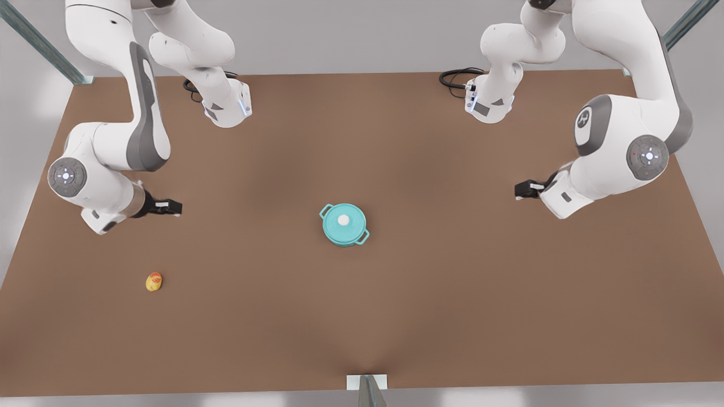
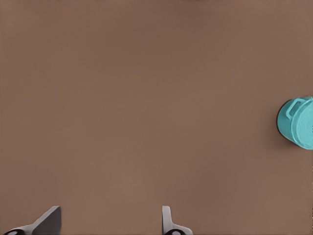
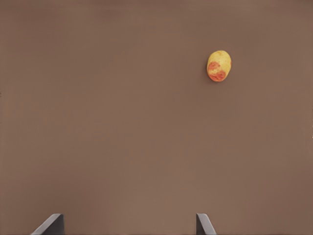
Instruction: Open the pot lid and put the potato into the pot
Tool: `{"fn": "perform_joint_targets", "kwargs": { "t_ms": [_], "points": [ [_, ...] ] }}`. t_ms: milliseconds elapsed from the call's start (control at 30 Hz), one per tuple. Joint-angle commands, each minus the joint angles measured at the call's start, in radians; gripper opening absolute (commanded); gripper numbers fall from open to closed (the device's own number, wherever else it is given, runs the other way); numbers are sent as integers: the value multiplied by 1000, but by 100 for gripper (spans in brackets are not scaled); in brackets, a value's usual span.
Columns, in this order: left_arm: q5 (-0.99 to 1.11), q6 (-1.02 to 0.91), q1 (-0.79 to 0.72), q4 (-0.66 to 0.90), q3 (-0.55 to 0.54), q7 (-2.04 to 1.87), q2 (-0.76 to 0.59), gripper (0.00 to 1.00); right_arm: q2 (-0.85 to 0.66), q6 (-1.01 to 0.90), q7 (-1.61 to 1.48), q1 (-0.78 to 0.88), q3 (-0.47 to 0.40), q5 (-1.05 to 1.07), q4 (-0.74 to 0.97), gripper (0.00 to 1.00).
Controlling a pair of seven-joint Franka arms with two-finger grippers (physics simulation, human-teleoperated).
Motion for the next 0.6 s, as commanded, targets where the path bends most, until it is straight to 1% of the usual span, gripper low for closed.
{"fn": "perform_joint_targets", "kwargs": {
  "t_ms": [0,33,67,100,133,167,233,267,300,333,367,433,500,567],
  "points": [
    [-17,79,-9,9,-19,-56,6,100,0,203,1,-7,0,-1,1,100],
    [-9,74,-9,68,-31,-52,15,100,0,203,1,-7,0,-1,1,100],
    [26,76,-20,59,-37,-43,34,100,0,202,1,-7,0,-1,1,100],
    [40,109,-81,72,-77,-128,68,100,-3,193,3,-7,0,-1,10,100],
    [37,163,-159,116,-85,-311,115,100,0,191,3,-7,0,-1,10,100],
    [44,292,-248,127,-92,-423,183,100,8,193,1,-8,0,0,19,100],
    [83,324,-334,134,-92,-591,253,100,17,191,3,-14,-3,0,27,100],
    [83,381,-362,147,-94,-716,299,100,36,191,-8,-30,-9,0,32,100],
    [84,396,-397,193,-92,-796,356,100,95,210,-2,-33,-9,-1,44,100],
    [84,395,-413,208,-94,-840,376,100,167,265,-2,-33,-11,0,46,100],
    [84,401,-436,208,-94,-904,394,100,206,308,-2,-33,-11,0,46,100],
    [86,477,-482,216,-92,-1024,443,100,246,314,-3,-50,-20,-9,81,100],
    [142,505,-548,230,-92,-1118,479,100,290,314,-2,-57,-23,-38,122,100],
    [144,510,-591,314,-92,-1165,551,100,315,354,-6,-100,-23,-32,122,100]
  ]
}}
